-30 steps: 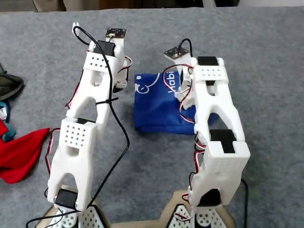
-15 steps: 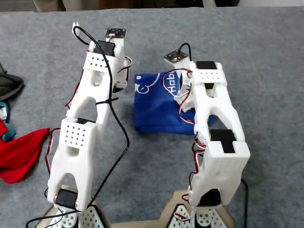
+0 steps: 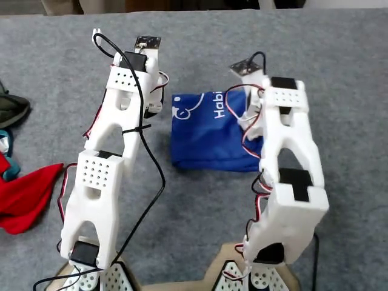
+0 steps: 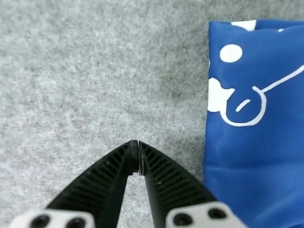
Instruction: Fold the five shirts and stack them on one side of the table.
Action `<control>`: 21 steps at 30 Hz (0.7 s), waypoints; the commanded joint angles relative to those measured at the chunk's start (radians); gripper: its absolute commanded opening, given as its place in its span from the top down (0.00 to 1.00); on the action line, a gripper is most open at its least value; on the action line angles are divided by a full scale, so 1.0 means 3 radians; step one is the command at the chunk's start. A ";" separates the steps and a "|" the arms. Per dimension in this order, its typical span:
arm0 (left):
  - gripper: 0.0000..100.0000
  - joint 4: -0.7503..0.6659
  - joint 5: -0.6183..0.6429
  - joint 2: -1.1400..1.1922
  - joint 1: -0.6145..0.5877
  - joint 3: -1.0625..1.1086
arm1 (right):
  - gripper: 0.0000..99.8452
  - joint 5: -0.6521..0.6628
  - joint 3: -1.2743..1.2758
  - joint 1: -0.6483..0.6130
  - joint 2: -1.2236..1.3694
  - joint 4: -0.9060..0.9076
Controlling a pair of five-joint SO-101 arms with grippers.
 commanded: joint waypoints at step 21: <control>0.98 -0.0020 -0.0026 -0.0028 -0.0015 0.0005 | 0.82 0.0010 0.0330 0.0601 -0.0580 0.0307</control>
